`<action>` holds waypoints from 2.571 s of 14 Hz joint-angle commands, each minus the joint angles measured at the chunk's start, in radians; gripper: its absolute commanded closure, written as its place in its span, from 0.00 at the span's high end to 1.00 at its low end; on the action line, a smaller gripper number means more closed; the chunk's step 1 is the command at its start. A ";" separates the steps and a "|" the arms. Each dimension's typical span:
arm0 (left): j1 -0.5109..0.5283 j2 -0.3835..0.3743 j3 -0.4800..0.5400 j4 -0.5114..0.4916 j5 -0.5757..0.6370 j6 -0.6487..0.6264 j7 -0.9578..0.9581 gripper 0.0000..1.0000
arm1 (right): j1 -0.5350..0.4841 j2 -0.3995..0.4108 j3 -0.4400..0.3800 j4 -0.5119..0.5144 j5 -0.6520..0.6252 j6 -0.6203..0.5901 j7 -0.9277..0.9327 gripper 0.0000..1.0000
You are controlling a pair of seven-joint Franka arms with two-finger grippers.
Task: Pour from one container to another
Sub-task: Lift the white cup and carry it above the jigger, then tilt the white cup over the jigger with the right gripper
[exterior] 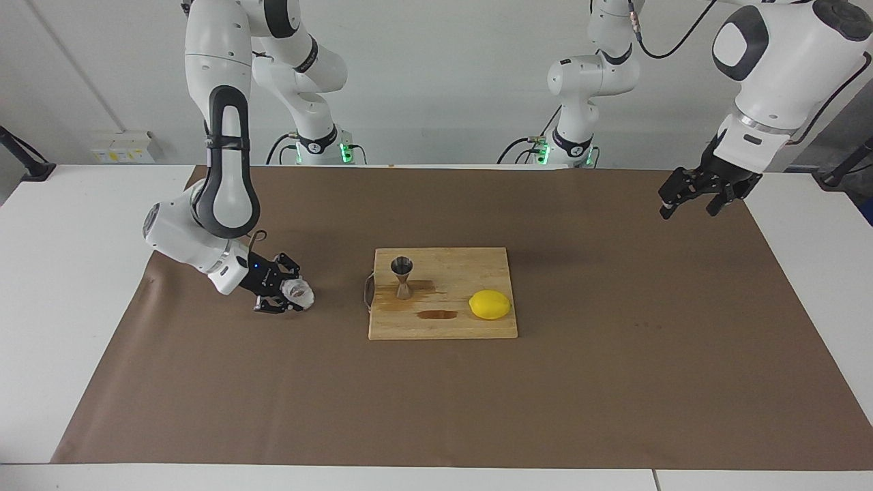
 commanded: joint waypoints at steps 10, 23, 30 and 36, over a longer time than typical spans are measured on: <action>-0.007 -0.031 0.002 -0.021 0.018 -0.026 0.014 1.00 | 0.148 -0.078 0.012 0.100 -0.292 -0.044 0.387 0.28; 0.016 -0.042 -0.035 -0.032 0.021 -0.042 0.030 1.00 | 0.362 -0.104 0.014 0.123 -0.552 -0.072 0.660 0.28; 0.012 -0.045 -0.036 -0.042 0.021 -0.035 0.022 1.00 | 0.396 -0.107 0.015 0.125 -0.703 -0.086 0.786 0.28; 0.020 -0.045 -0.036 -0.042 0.021 -0.035 0.022 1.00 | 0.447 -0.110 0.015 0.125 -0.811 -0.067 0.870 0.28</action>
